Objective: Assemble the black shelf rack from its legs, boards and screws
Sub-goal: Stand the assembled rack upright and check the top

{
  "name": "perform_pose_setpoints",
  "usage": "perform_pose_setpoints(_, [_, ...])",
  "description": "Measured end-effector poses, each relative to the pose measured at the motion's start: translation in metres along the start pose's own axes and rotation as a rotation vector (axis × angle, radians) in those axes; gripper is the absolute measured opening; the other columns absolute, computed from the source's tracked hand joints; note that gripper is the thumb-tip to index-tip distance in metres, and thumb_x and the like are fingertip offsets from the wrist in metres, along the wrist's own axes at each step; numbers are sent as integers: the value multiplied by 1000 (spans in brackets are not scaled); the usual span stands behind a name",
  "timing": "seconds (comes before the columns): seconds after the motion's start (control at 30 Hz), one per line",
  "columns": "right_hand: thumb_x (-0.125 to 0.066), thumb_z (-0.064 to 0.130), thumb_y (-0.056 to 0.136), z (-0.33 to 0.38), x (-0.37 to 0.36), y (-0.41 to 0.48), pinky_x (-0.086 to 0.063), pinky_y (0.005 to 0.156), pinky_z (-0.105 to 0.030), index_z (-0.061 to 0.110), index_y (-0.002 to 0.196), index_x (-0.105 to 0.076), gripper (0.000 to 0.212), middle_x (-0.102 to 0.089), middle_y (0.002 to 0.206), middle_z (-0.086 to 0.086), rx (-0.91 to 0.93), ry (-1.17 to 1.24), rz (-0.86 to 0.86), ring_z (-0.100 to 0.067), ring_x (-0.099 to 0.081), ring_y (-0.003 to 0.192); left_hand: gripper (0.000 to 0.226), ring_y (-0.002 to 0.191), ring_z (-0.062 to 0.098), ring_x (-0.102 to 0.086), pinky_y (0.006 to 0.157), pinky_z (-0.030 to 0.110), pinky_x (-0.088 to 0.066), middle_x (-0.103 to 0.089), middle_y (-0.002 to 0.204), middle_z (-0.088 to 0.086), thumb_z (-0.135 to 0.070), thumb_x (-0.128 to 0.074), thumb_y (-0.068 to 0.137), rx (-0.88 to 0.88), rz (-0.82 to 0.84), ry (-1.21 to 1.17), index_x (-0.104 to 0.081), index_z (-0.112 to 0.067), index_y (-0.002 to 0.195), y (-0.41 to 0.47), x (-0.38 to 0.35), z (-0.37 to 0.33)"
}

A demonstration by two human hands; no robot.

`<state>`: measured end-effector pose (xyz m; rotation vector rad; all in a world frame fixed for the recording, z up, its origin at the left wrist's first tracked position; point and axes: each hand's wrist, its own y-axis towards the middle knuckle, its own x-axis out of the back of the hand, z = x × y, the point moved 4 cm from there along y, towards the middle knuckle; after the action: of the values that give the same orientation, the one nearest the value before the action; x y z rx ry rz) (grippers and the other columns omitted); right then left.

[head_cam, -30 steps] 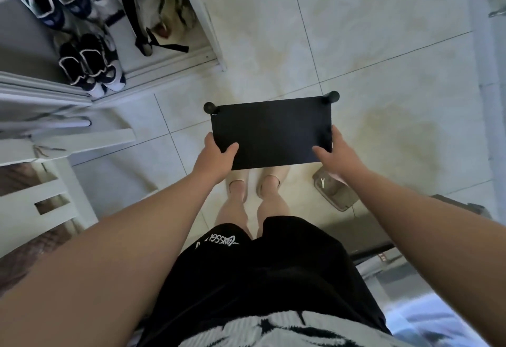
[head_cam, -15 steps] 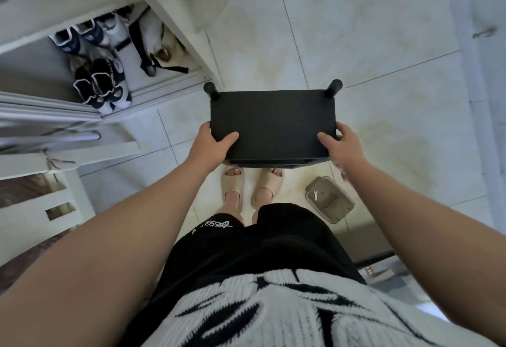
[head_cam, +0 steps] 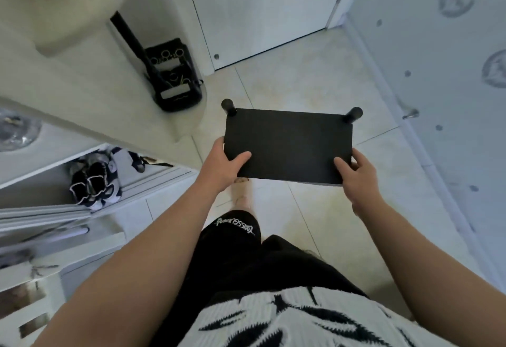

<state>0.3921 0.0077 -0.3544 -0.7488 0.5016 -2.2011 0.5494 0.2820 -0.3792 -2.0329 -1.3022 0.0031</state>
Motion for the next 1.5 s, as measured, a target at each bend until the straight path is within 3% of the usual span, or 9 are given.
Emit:
perform_pose_setpoints(0.2, [-63, 26, 99, 66, 2, 90, -47, 69, -20, 27, 142, -53, 44, -68, 105, 8, -4, 68, -77, -5, -64, 92, 75, 110, 12, -62, 93, 33, -53, -59, 113, -20, -55, -71, 75, -75, 74, 46, -43, -28, 139, 114, -8, -94])
perform_pose_setpoints(0.3, [-62, 26, 99, 99, 11, 128, -48, 69, -21, 27, 142, -53, 43, -68, 105, 7, -32, 97, -108, -7, -65, 94, 71, 110, 13, -63, 97, 40, -54, -62, 117, -15, -52, -72, 77, -91, 126, 71, -44, -29, 137, 165, -16, -147])
perform_pose_setpoints(0.43, [-62, 27, 99, 138, 32, 178, -50, 75, -25, 29, 140, -55, 41, -70, 110, 2, -54, 159, -152, -14, -67, 100, 72, 109, 12, -61, 88, 30, -52, -57, 111, -23, -53, -71, 79, -127, 184, 139, -42, -29, 140, 222, -39, -217])
perform_pose_setpoints(0.6, [-62, 29, 99, 166, 72, 244, -47, 71, -21, 30, 139, -55, 41, -69, 111, 3, -82, 221, -232, -9, -65, 99, 69, 111, 14, -61, 93, 37, -53, -61, 125, -10, -47, -71, 83, -162, 237, 192, -43, -27, 142, 283, -90, -289])
perform_pose_setpoints(0.77, [-61, 30, 100, 181, 118, 321, -49, 70, -25, 30, 139, -53, 40, -69, 113, 2, -113, 245, -266, -13, -66, 99, 68, 105, 7, -61, 80, 24, -49, -61, 119, -12, -43, -71, 82, -200, 269, 219, -43, -25, 142, 339, -155, -356])
perform_pose_setpoints(1.07, [-58, 35, 101, 208, 191, 439, -46, 67, -24, 28, 145, -48, 45, -67, 117, 0, -228, 281, -286, -12, -64, 99, 60, 107, 15, -60, 86, 31, -49, -58, 118, -13, -35, -70, 90, -219, 322, 366, -43, -23, 142, 424, -255, -460])
perform_pose_setpoints(1.23, [-52, 39, 103, 206, 212, 485, -43, 66, -24, 20, 142, -53, 43, -66, 112, 3, -359, 325, -336, -9, -60, 92, 54, 96, 1, -61, 68, 15, -48, -59, 109, -19, -33, -68, 91, -240, 432, 454, -45, -22, 139, 475, -306, -505])
perform_pose_setpoints(1.33, [-51, 38, 104, 201, 216, 513, -44, 73, -29, 17, 140, -54, 42, -61, 101, 8, -433, 377, -399, -5, -56, 87, 57, 103, 9, -60, 79, 21, -47, -58, 115, -14, -37, -67, 91, -259, 514, 544, -43, -23, 141, 512, -340, -526])
perform_pose_setpoints(1.5, [-54, 36, 104, 194, 210, 550, -45, 66, -26, 16, 138, -55, 40, -67, 108, -2, -547, 439, -498, -10, -61, 87, 62, 114, 18, -60, 98, 40, -52, -59, 126, -9, -42, -65, 90, -254, 653, 709, -39, -25, 143, 570, -391, -548])
